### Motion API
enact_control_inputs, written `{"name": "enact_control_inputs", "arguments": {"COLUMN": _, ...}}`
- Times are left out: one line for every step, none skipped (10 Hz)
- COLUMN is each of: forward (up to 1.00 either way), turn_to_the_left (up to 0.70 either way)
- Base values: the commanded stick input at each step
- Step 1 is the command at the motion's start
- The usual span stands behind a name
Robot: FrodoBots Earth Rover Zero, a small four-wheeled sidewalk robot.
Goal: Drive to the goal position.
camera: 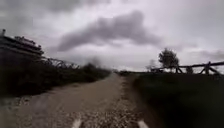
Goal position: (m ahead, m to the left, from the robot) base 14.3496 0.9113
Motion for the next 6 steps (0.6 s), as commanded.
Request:
{"name": "enact_control_inputs", "arguments": {"forward": 0.70, "turn_to_the_left": 0.00}}
{"name": "enact_control_inputs", "arguments": {"forward": 0.70, "turn_to_the_left": 0.00}}
{"name": "enact_control_inputs", "arguments": {"forward": 0.70, "turn_to_the_left": 0.00}}
{"name": "enact_control_inputs", "arguments": {"forward": 0.70, "turn_to_the_left": 0.00}}
{"name": "enact_control_inputs", "arguments": {"forward": 0.70, "turn_to_the_left": -0.10}}
{"name": "enact_control_inputs", "arguments": {"forward": 0.70, "turn_to_the_left": -0.28}}
